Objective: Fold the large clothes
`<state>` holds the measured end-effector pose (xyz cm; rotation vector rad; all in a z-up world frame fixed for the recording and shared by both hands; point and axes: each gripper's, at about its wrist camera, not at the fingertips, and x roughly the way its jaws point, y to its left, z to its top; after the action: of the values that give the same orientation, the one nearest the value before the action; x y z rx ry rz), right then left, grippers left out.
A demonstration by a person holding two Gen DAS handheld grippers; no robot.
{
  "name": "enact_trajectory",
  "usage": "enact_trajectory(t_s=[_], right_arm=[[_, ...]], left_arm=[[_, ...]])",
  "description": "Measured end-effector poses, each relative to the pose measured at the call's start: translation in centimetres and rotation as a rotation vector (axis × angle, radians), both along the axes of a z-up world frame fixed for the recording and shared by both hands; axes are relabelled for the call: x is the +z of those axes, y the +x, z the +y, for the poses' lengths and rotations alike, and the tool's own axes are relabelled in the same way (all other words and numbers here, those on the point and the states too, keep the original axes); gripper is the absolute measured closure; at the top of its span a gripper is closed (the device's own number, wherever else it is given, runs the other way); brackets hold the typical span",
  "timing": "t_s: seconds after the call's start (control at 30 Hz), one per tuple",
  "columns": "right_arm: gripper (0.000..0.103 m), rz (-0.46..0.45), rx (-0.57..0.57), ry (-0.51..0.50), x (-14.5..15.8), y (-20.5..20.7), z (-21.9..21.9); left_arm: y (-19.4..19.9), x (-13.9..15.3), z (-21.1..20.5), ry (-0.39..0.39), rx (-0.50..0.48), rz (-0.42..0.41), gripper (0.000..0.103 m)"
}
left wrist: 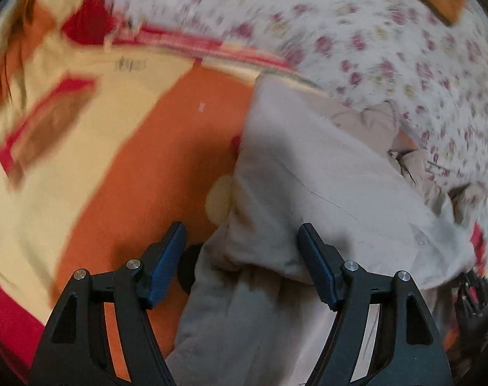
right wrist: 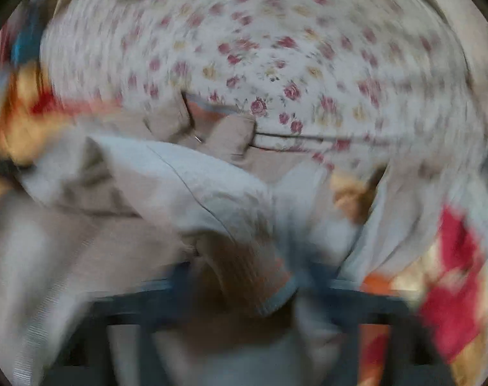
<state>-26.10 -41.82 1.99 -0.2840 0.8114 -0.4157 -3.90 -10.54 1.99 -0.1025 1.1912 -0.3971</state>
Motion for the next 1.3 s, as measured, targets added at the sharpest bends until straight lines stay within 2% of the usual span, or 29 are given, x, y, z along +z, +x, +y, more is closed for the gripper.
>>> enact_trajectory(t_s=[0.03,0.13,0.17,0.2,0.23,0.27,0.3,0.33,0.37,0.43,0.5,0.6,0.67,0.73,0.8,0.87,0.9,0.93,1.0,1.07,1.13,1.17,1.23,1.27,1.3], right_arm=[[0.085,-0.015,0.004,-0.052,0.7,-0.5,0.0],[0.085,-0.048,0.037,-0.141,1.9,-2.8,0.7],[0.084,-0.017,0.048,-0.205,1.0,-3.4,1.1],[0.08,0.062,0.064,-0.228,-0.3,-3.6,1.1],[0.073,0.14,0.068,-0.212,-1.4,-3.8,0.6],[0.073,0.207,0.064,-0.167,-2.3,-4.4,-0.2],[0.073,0.234,0.048,-0.089,-2.4,-5.6,-1.3],[0.073,0.218,0.032,-0.022,-1.9,-6.9,-2.3],[0.072,0.179,0.015,0.067,-0.8,-8.2,-3.4],[0.062,0.058,-0.019,0.268,1.9,-10.8,-5.8],[0.058,-0.069,-0.05,0.409,3.9,-11.4,-7.3],[0.058,-0.16,-0.042,0.525,5.3,-8.7,-7.6],[0.058,-0.177,-0.022,0.562,5.2,-6.2,-6.7],[0.059,-0.168,0.004,0.582,4.7,-4.2,-5.3],[0.059,-0.107,-0.005,0.545,2.8,-1.9,-4.5],[0.059,-0.019,-0.074,0.495,-0.3,-0.6,-5.0],[0.058,0.011,-0.094,0.501,-2.0,-0.3,-5.7],[0.058,0.0,-0.091,0.517,-2.7,-0.5,-6.1],[0.058,-0.022,-0.084,0.536,-1.8,-1.0,-6.3],[0.056,-0.049,-0.076,0.547,-0.1,-1.6,-6.0],[0.053,-0.1,-0.058,0.519,1.2,-2.5,-5.4],[0.052,-0.096,-0.05,0.499,1.1,-2.5,-5.0],[0.051,-0.004,-0.063,0.469,-1.1,-1.3,-5.0],[0.051,0.038,-0.074,0.486,-2.2,-1.1,-5.1],[0.05,0.036,-0.077,0.506,-2.7,-1.1,-5.2]], left_arm=[[-0.1,0.2,0.2,-0.007,-0.001,-0.015,0.031],[-0.4,0.4,-0.5,0.035,-0.029,-0.029,0.031],[-0.6,0.4,-0.6,0.047,-0.034,-0.036,0.031],[-0.7,0.4,-0.7,0.059,-0.037,-0.043,0.031],[-0.8,0.6,-0.7,0.064,-0.033,-0.048,0.031],[-0.8,0.7,-0.7,0.06,-0.024,-0.05,0.031],[-0.8,1.3,-0.4,0.051,-0.007,-0.058,0.031],[-1.0,1.9,-0.2,0.04,0.005,-0.072,0.031],[-1.1,2.6,0.1,0.026,0.012,-0.094,0.031],[-1.7,4.1,0.1,0.001,0.014,-0.155,0.031],[-2.0,4.8,-0.3,-0.026,0.005,-0.184,0.031],[-2.5,4.8,-2.3,-0.061,-0.045,-0.174,0.031],[-2.8,4.2,-3.5,-0.027,-0.08,-0.175,0.031],[-3.0,2.8,-4.8,0.047,-0.118,-0.182,0.031],[-3.0,1.5,-5.5,0.118,-0.13,-0.174,0.031],[-3.1,0.5,-5.8,0.157,-0.147,-0.176,0.031],[-3.2,0.5,-5.9,0.165,-0.154,-0.192,0.031],[-3.4,0.5,-6.1,0.174,-0.162,-0.199,0.031],[-3.4,0.5,-6.0,0.175,-0.165,-0.199,0.031],[-3.4,0.9,-5.6,0.141,-0.144,-0.199,0.031],[-3.3,1.4,-5.1,0.098,-0.125,-0.2,0.031],[-3.3,1.6,-5.1,0.089,-0.12,-0.203,0.031],[-3.2,1.5,-5.1,0.101,-0.117,-0.199,0.031],[-3.1,1.2,-5.2,0.113,-0.119,-0.19,0.031],[-3.1,0.8,-5.3,0.131,-0.126,-0.173,0.031]])
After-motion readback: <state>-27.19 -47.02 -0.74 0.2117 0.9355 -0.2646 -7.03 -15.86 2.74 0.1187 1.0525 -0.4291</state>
